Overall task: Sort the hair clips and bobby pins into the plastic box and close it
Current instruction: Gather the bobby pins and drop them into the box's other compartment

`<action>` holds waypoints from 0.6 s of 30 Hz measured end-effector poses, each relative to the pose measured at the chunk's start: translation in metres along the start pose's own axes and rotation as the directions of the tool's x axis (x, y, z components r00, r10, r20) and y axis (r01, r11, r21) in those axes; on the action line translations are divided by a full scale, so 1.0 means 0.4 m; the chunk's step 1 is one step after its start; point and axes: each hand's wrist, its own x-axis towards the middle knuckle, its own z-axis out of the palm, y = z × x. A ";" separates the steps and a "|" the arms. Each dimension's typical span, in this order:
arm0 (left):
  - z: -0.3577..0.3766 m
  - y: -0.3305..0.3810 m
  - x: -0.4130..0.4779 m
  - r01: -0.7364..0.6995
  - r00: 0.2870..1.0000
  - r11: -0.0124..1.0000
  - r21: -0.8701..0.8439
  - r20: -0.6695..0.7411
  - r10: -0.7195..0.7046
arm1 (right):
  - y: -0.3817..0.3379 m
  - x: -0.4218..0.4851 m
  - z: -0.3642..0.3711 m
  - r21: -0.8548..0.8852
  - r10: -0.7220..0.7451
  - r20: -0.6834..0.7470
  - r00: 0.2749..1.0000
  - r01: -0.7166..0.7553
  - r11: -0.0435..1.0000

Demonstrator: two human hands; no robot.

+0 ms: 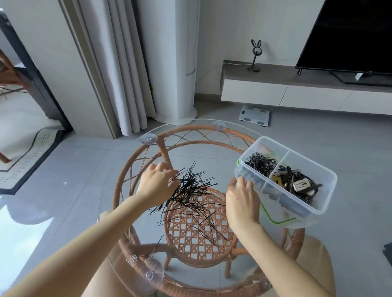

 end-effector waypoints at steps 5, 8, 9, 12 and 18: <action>0.024 0.035 -0.019 -0.054 0.997 0.995 -0.079 -0.060 0.049 | 0.006 0.023 0.003 0.033 0.003 0.019 1.000 -0.004 0.999; 0.031 0.044 -0.027 -0.103 0.994 0.986 -0.135 -0.040 0.098 | -0.036 0.018 -0.008 0.119 -0.011 0.140 0.990 -0.006 0.993; 0.030 0.046 -0.030 -0.124 0.992 0.980 -0.154 -0.030 0.121 | -0.056 0.011 -0.007 0.152 -0.032 0.170 0.985 0.006 0.988; 0.013 0.033 -0.043 -0.123 0.992 0.969 -0.215 -0.048 0.116 | -0.096 0.013 0.013 0.288 -0.043 0.107 0.993 0.011 0.958; -0.045 -0.028 -0.120 0.009 0.989 0.998 -0.057 0.146 0.000 | -0.069 0.102 0.013 0.338 -0.246 0.115 0.962 0.195 0.921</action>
